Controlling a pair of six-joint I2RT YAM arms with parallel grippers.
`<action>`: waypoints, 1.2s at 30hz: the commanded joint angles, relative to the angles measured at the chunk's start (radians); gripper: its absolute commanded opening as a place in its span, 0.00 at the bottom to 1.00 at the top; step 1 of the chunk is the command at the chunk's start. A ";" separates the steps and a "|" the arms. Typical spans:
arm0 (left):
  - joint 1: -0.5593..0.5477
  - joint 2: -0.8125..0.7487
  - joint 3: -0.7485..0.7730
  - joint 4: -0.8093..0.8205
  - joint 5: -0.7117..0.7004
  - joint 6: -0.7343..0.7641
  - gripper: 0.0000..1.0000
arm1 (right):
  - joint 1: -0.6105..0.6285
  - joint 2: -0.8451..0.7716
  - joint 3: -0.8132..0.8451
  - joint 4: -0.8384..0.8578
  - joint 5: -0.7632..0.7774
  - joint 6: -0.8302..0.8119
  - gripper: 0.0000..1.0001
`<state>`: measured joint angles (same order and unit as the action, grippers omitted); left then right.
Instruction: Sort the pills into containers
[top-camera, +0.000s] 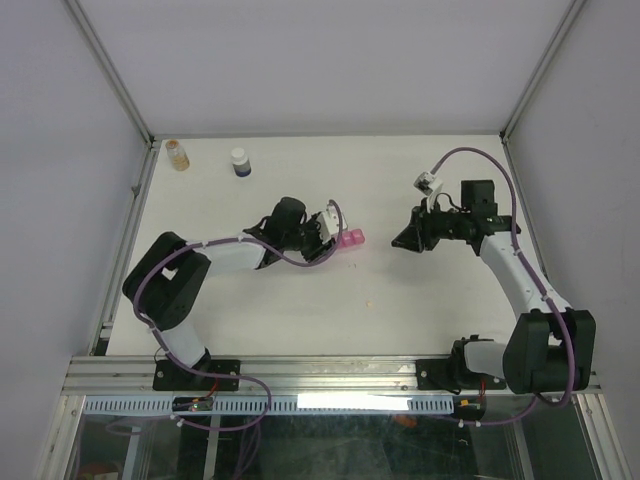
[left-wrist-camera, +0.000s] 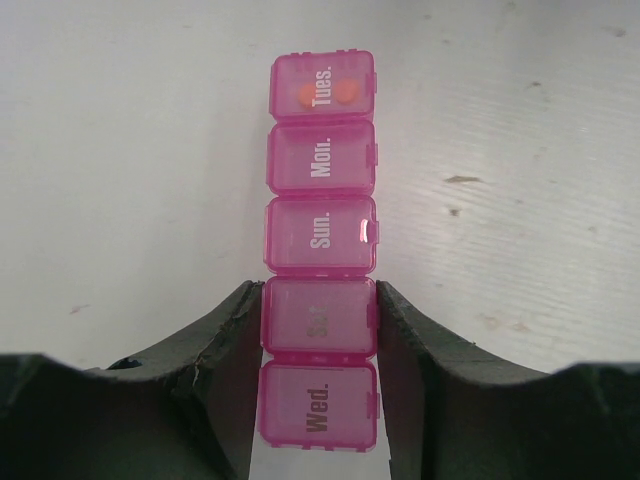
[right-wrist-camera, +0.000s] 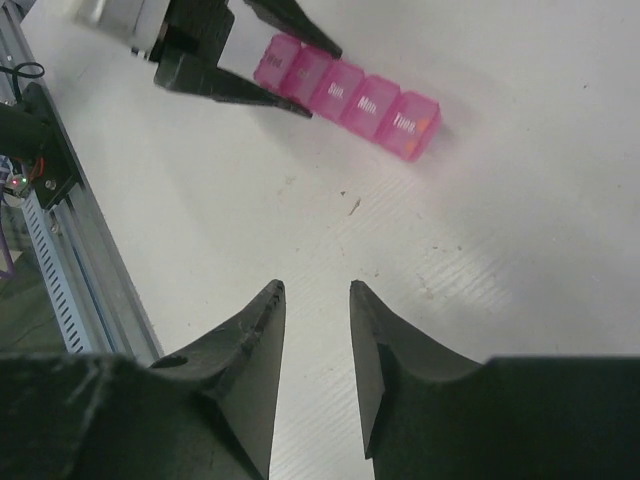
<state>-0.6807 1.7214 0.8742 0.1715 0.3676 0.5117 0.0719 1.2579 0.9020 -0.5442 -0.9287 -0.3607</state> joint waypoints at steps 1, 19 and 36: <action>0.105 -0.028 0.127 -0.056 0.022 0.074 0.30 | -0.026 -0.056 -0.003 0.016 -0.064 0.000 0.36; 0.390 0.430 0.757 -0.353 -0.045 0.177 0.30 | -0.060 -0.092 -0.011 0.024 -0.086 0.011 0.37; 0.410 0.452 0.897 -0.365 -0.214 -0.024 0.99 | -0.076 -0.093 -0.012 0.028 -0.064 0.003 0.50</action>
<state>-0.2676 2.3169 1.7714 -0.1982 0.1532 0.6041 0.0074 1.1965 0.8856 -0.5438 -0.9848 -0.3573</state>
